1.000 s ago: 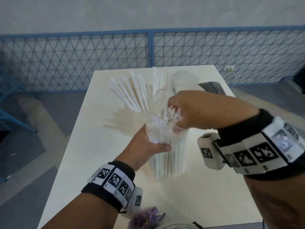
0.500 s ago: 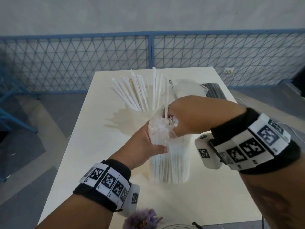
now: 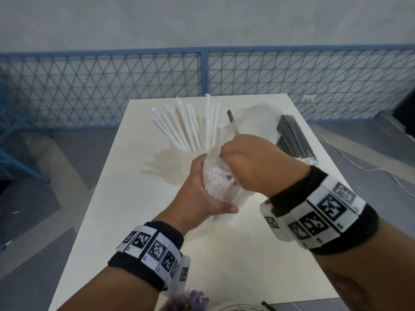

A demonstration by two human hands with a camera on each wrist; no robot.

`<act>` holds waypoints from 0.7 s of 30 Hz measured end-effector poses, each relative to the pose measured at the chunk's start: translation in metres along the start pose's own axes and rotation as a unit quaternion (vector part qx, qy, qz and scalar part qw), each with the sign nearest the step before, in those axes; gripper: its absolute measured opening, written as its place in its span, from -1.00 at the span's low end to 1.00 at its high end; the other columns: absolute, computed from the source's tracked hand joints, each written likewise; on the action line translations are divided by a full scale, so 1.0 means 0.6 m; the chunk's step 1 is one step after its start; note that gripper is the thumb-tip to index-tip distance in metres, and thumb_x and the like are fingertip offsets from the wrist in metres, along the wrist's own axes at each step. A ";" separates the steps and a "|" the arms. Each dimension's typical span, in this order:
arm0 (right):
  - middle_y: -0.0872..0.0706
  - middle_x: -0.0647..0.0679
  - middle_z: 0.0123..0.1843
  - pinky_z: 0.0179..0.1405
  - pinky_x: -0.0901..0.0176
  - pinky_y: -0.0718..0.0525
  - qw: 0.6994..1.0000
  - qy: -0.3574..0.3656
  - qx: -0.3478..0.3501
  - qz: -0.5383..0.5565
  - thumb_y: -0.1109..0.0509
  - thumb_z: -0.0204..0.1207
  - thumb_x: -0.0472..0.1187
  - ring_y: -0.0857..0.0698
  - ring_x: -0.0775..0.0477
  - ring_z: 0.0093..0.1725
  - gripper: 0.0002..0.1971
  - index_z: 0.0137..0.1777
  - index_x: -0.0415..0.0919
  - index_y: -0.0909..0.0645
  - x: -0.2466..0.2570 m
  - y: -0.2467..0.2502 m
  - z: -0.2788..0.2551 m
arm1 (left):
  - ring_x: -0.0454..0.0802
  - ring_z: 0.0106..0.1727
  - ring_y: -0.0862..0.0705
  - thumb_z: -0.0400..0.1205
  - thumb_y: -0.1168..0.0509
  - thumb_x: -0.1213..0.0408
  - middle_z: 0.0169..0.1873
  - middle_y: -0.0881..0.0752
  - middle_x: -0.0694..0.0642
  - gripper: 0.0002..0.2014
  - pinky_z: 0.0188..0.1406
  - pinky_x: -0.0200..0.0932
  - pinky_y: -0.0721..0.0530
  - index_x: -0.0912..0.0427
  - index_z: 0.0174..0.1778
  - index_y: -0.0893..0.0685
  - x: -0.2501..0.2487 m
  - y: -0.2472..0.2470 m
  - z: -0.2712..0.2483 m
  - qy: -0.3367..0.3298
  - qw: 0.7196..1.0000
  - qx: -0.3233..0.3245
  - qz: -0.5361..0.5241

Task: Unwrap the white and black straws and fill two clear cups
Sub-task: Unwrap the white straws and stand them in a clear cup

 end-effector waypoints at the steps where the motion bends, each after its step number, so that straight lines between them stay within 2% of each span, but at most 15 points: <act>1: -0.70 -0.03 -0.01 0.11 0.17 -0.55 1.000 -0.011 -0.003 0.015 -0.28 0.57 -0.34 -0.69 -0.14 0.06 -0.76 0.17 -0.21 -0.66 -0.003 -0.004 0.001 | -0.25 0.34 -0.62 0.20 -0.76 0.45 0.27 -0.61 -0.27 0.06 0.30 -0.04 -0.73 -0.57 0.24 -0.28 0.001 -0.004 0.001 0.001 1.000 -0.003 -0.005; 3: -0.63 -0.01 -0.11 -0.04 0.26 -0.39 0.999 -0.027 -0.010 0.032 -0.28 0.57 -0.37 -0.65 -0.09 -0.05 -0.76 0.15 -0.23 -0.69 -0.008 -0.005 0.005 | -0.29 0.30 -0.64 0.20 -0.76 0.45 0.24 -0.65 -0.27 0.04 0.28 -0.10 -0.72 -0.54 0.26 -0.31 0.005 -0.007 0.004 -0.004 1.000 -0.002 -0.004; 4: -0.62 0.02 -0.14 -0.08 0.27 -0.38 0.999 -0.033 -0.019 0.035 -0.29 0.56 -0.35 -0.60 -0.03 -0.14 -0.76 0.13 -0.20 -0.71 -0.010 -0.003 0.008 | -0.28 0.30 -0.66 0.19 -0.77 0.44 0.23 -0.68 -0.25 0.02 0.28 -0.15 -0.70 -0.49 0.29 -0.35 0.008 -0.007 0.007 -0.004 1.000 -0.004 -0.005; 5: -0.65 0.04 -0.14 -0.10 0.27 -0.41 0.998 -0.031 -0.023 0.042 -0.31 0.55 -0.33 -0.58 0.01 -0.16 -0.76 0.13 -0.14 -0.72 0.000 0.003 0.012 | -0.24 0.30 -0.68 0.19 -0.78 0.42 0.23 -0.71 -0.21 -0.02 0.28 -0.16 -0.68 -0.41 0.32 -0.41 0.012 0.004 0.001 -0.003 1.000 -0.012 -0.006; 7: -0.73 0.06 -0.04 -0.11 0.28 -0.51 0.995 -0.033 -0.021 0.090 -0.39 0.51 -0.26 -0.63 0.04 -0.09 -0.73 0.18 -0.04 -0.71 -0.010 0.017 0.009 | -0.11 0.32 -0.71 0.18 -0.78 0.35 0.24 -0.76 -0.11 -0.10 0.34 -0.02 -0.70 -0.22 0.37 -0.52 0.018 0.008 0.006 0.001 1.000 -0.018 -0.016; 9: -0.68 0.11 -0.01 -0.14 0.35 -0.53 0.986 -0.034 0.003 0.164 -0.45 0.47 -0.19 -0.62 0.07 -0.05 -0.68 0.23 0.00 -0.65 -0.023 0.031 0.001 | 0.01 0.34 -0.73 0.21 -0.77 0.30 0.23 -0.79 -0.04 -0.18 0.34 0.05 -0.72 -0.07 0.38 -0.59 0.021 0.013 0.009 -0.003 1.000 -0.021 -0.020; 11: -0.67 0.11 0.00 -0.07 0.26 -0.63 0.977 -0.018 0.048 0.208 -0.51 0.42 -0.15 -0.65 0.07 -0.03 -0.63 0.24 -0.01 -0.62 -0.020 0.035 -0.002 | 0.01 0.31 -0.75 0.27 -0.74 0.40 0.20 -0.82 -0.01 -0.26 0.23 -0.11 -0.75 0.01 0.35 -0.63 0.025 0.016 0.013 -0.005 0.999 -0.023 -0.027; 13: -0.71 0.04 0.02 0.02 0.13 -0.70 0.980 -0.006 0.070 0.185 -0.52 0.43 -0.18 -0.72 0.00 0.01 -0.69 0.17 -0.07 -0.67 -0.001 0.026 0.008 | -0.19 0.27 -0.75 0.29 -0.70 0.53 0.17 -0.81 -0.08 -0.25 0.16 -0.29 -0.72 -0.08 0.33 -0.62 0.025 0.013 0.014 -0.009 0.999 -0.013 -0.028; 15: -0.72 -0.01 0.08 0.13 0.15 -0.65 0.985 -0.036 0.089 0.141 -0.42 0.54 -0.21 -0.71 -0.04 0.08 -0.76 0.20 -0.14 -0.66 0.015 0.009 0.019 | -0.54 0.12 -0.69 0.28 -0.69 0.59 0.10 -0.75 -0.20 -0.22 0.04 -0.54 -0.63 -0.22 0.22 -0.55 0.024 0.009 0.015 -0.007 1.000 -0.016 -0.013; 16: -0.71 0.01 0.05 0.08 0.20 -0.62 0.985 -0.049 0.084 0.145 -0.40 0.57 -0.19 -0.70 -0.01 0.04 -0.78 0.20 -0.12 -0.64 0.017 0.002 0.022 | -0.62 0.07 -0.67 0.28 -0.69 0.59 0.09 -0.72 -0.24 -0.21 -0.02 -0.61 -0.60 -0.23 0.19 -0.52 0.022 0.008 0.016 -0.006 1.000 -0.018 -0.012; 18: -0.62 0.15 -0.19 -0.23 0.36 -0.49 0.985 -0.045 0.057 0.159 -0.41 0.56 -0.11 -0.59 0.13 -0.21 -0.85 0.10 -0.02 -0.62 0.012 -0.003 0.023 | -0.52 0.13 -0.69 0.28 -0.70 0.58 0.15 -0.74 -0.19 -0.19 0.01 -0.57 -0.62 -0.23 0.26 -0.54 0.022 0.011 0.016 -0.006 1.000 -0.015 -0.021; 19: -0.57 0.16 -0.26 -0.30 0.42 -0.43 0.986 -0.042 0.051 0.151 -0.39 0.57 -0.11 -0.55 0.15 -0.27 -0.85 0.11 -0.01 -0.63 0.011 0.001 0.024 | -0.40 0.19 -0.71 0.29 -0.69 0.59 0.17 -0.76 -0.17 -0.18 0.06 -0.49 -0.65 -0.19 0.33 -0.55 0.022 0.013 0.016 -0.006 1.000 -0.008 -0.028; 20: -0.59 0.15 -0.26 -0.29 0.42 -0.44 0.987 -0.042 0.048 0.150 -0.39 0.58 -0.12 -0.58 0.13 -0.24 -0.85 0.12 0.01 -0.66 0.008 0.003 0.025 | -0.29 0.21 -0.74 0.31 -0.67 0.60 0.14 -0.79 -0.17 -0.18 0.09 -0.41 -0.69 -0.10 0.40 -0.57 0.023 0.017 0.014 -0.002 0.999 -0.002 -0.036; 21: -0.64 0.15 -0.24 -0.24 0.37 -0.50 0.986 -0.038 0.040 0.157 -0.41 0.57 -0.12 -0.64 0.08 -0.17 -0.90 0.06 0.00 -0.68 0.005 0.009 0.025 | -0.22 0.19 -0.76 0.33 -0.66 0.59 0.08 -0.81 -0.19 -0.22 0.10 -0.35 -0.71 0.02 0.43 -0.59 0.023 0.019 0.012 0.003 0.999 0.000 -0.037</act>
Point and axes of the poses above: each hand's wrist, its own z-axis towards the middle knuckle, its own y-axis out of the back of the hand, x = y × z, the point moved 1 cm from there along z, towards the middle knuckle
